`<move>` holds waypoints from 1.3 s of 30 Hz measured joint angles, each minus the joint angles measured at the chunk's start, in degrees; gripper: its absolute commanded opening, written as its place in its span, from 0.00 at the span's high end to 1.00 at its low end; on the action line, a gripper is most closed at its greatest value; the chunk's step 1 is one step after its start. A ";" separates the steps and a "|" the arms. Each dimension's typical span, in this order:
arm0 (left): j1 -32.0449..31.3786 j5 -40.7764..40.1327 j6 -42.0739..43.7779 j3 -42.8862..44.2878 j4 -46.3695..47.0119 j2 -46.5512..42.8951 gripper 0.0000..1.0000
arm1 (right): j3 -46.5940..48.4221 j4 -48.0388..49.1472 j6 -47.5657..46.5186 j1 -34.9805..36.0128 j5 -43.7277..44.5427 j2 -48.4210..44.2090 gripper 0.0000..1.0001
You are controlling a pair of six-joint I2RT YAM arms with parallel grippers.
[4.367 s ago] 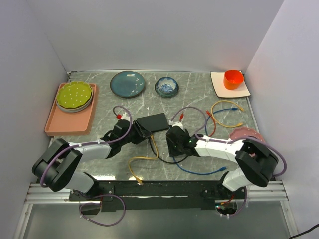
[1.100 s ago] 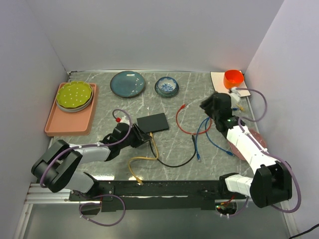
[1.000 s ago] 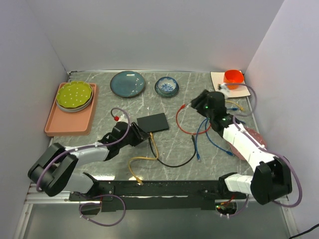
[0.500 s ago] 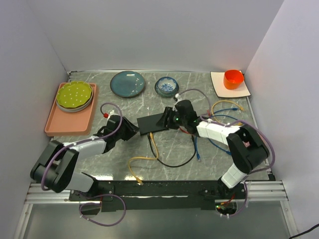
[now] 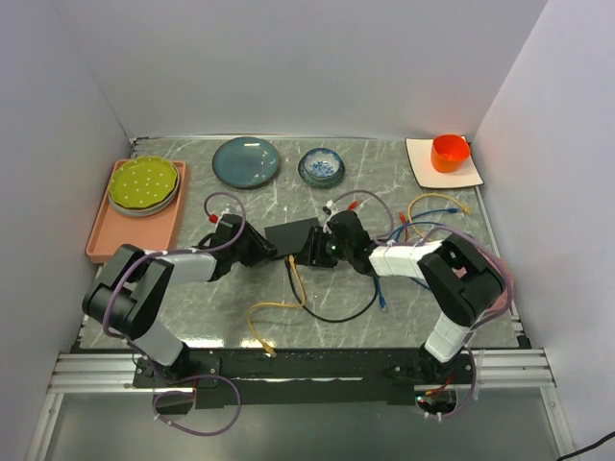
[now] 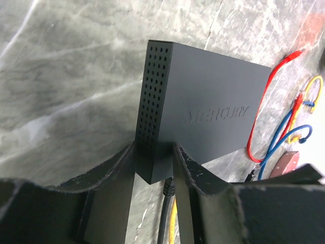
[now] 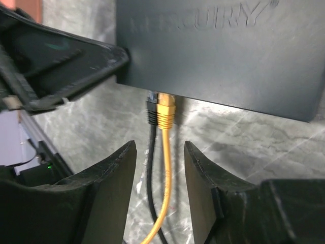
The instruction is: Pull the plug from the switch port
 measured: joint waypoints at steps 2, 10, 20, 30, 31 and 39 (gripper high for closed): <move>0.00 0.11 0.00 0.44 0.35 0.66 0.60 | 0.00 0.28 0.24 0.13 0.17 1.29 0.50; 0.24 0.92 0.15 2.84 0.61 2.97 0.60 | 0.96 1.79 0.90 0.24 -0.09 5.14 0.50; 0.66 -1.75 0.39 1.53 -0.37 -2.43 0.60 | 3.48 2.40 2.51 -0.02 0.94 7.41 0.48; 0.72 4.31 1.11 1.53 8.24 -0.13 0.64 | 2.38 9.35 8.83 -2.54 -1.36 9.73 0.48; 0.74 5.25 1.01 1.51 9.22 0.85 0.65 | 1.90 10.36 9.68 -2.80 -1.88 9.86 0.48; 0.81 9.53 -1.53 -0.20 15.85 5.44 0.69 | 0.87 16.65 14.25 -3.54 -4.94 12.50 0.55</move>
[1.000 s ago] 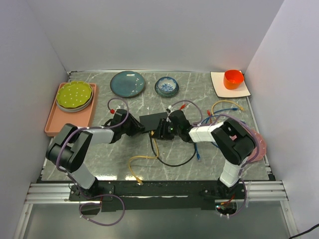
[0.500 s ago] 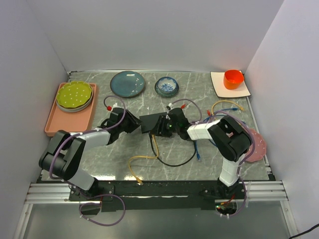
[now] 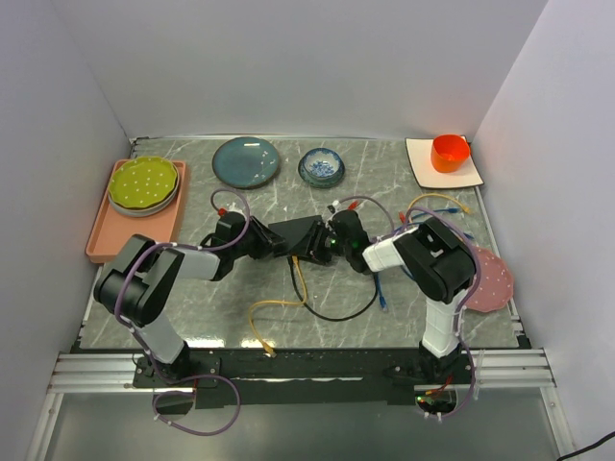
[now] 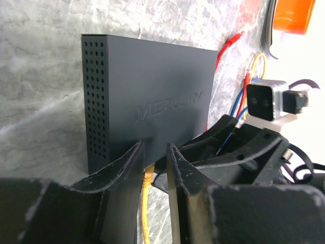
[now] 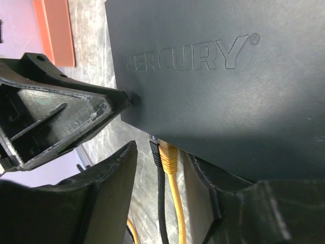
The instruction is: Pull the plug from the switch port
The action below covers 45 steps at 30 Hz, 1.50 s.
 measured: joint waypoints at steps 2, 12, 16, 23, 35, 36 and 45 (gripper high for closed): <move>0.02 0.35 -0.33 -0.09 0.70 0.35 0.69 | -0.02 0.92 0.76 0.00 -0.48 0.66 0.58; 0.02 0.33 -0.46 -0.09 0.66 0.39 0.69 | -2.32 7.56 4.55 -1.55 -2.51 2.67 0.60; 0.02 0.33 -0.48 -0.09 0.66 0.44 0.70 | -3.15 9.79 5.86 -2.45 -2.82 3.15 0.62; 0.02 0.28 -0.48 -0.09 0.70 0.48 0.69 | -3.21 12.24 8.20 -3.04 -3.72 4.72 0.65; 0.00 0.28 -0.46 -0.09 0.70 0.52 0.70 | -2.32 12.00 9.86 -3.13 -4.00 5.38 0.66; -0.02 0.28 -0.46 -0.09 0.72 0.52 0.71 | -2.14 11.85 9.97 -3.13 -4.13 5.49 0.66; -0.66 0.26 -0.44 -0.09 0.79 0.68 0.71 | -0.52 8.92 10.23 -3.13 -4.61 5.68 0.80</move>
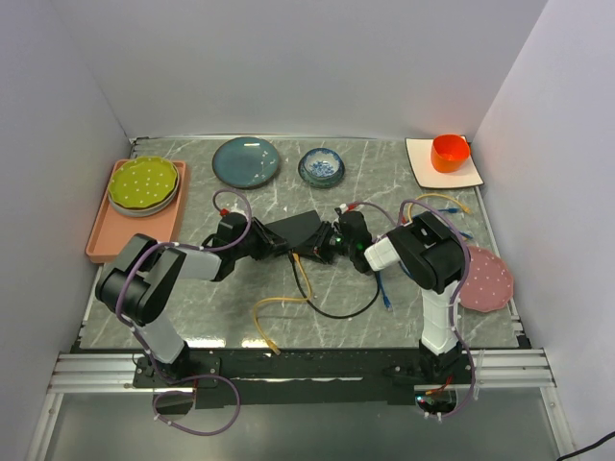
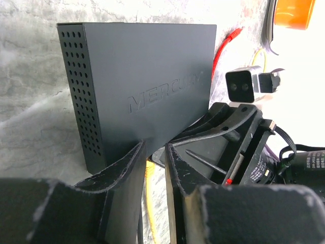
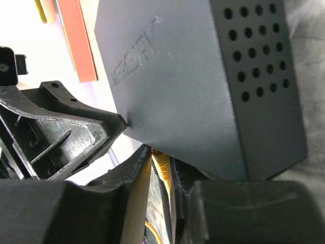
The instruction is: Pull the plug from the switch port
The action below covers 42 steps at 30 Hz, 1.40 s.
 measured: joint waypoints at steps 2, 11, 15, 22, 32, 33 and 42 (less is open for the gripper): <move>-0.09 0.00 0.00 0.00 0.33 0.15 0.71 | 0.02 0.00 0.09 0.00 -0.11 0.22 0.83; -0.42 0.04 -0.04 -0.02 1.05 0.33 0.68 | 0.09 0.68 -0.35 0.02 -0.68 0.63 1.00; -0.92 0.17 -0.85 -0.55 1.90 0.33 0.68 | -0.17 1.25 -1.36 0.02 -0.66 0.63 1.00; -3.06 1.27 -2.27 -2.25 2.38 0.35 0.68 | -0.22 1.49 -3.17 0.04 -0.70 0.63 1.00; -3.54 0.46 -2.36 -0.68 -1.18 0.44 0.69 | -2.01 3.08 -5.01 0.59 -0.15 -0.11 1.00; -3.52 0.26 -2.38 -0.42 -1.62 0.44 0.68 | -2.54 3.08 -5.22 0.70 -0.28 -0.48 1.00; -3.41 -0.59 -2.29 0.37 -3.80 -0.35 0.66 | -8.39 3.10 -6.32 1.55 -0.59 -4.70 1.00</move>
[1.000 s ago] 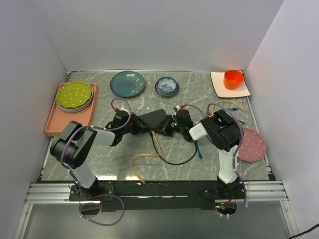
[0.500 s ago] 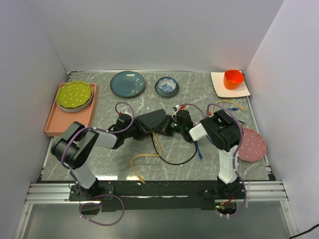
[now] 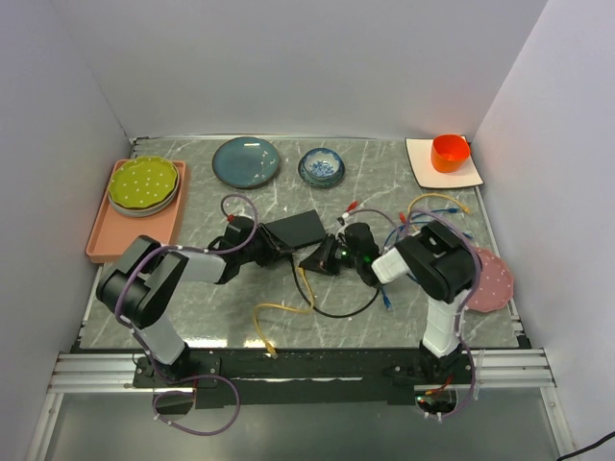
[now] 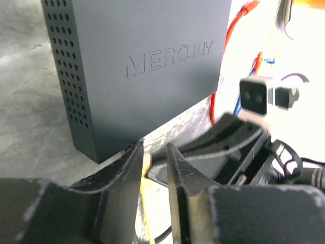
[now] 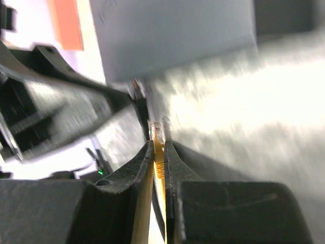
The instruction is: Pull the plug from the switch port
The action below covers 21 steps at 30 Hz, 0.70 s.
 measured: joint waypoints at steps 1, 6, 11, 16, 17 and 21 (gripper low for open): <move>0.11 -0.17 -0.02 -0.22 -0.15 -0.52 0.65 | -0.85 -1.27 -0.63 0.00 0.52 -1.51 1.00; 1.42 -0.87 -0.02 -4.52 1.05 -7.82 0.50 | -0.94 -17.20 -7.98 0.13 7.43 -15.13 1.00; 1.70 -1.81 -0.11 -7.02 2.62 -18.14 0.39 | 6.29 -31.34 -16.65 0.22 17.84 -30.08 1.00; 1.70 -3.61 -0.55 -9.79 3.61 -25.31 0.40 | 12.61 -41.53 -21.86 -1.27 26.40 -39.28 1.00; 1.70 -3.69 -0.68 -10.56 3.78 -25.90 0.40 | 12.92 -42.71 -22.08 -2.25 26.99 -40.41 1.00; 1.70 -3.58 -1.75 -13.60 4.63 -26.47 0.41 | 12.31 -46.07 -20.06 -12.31 25.57 -46.42 1.00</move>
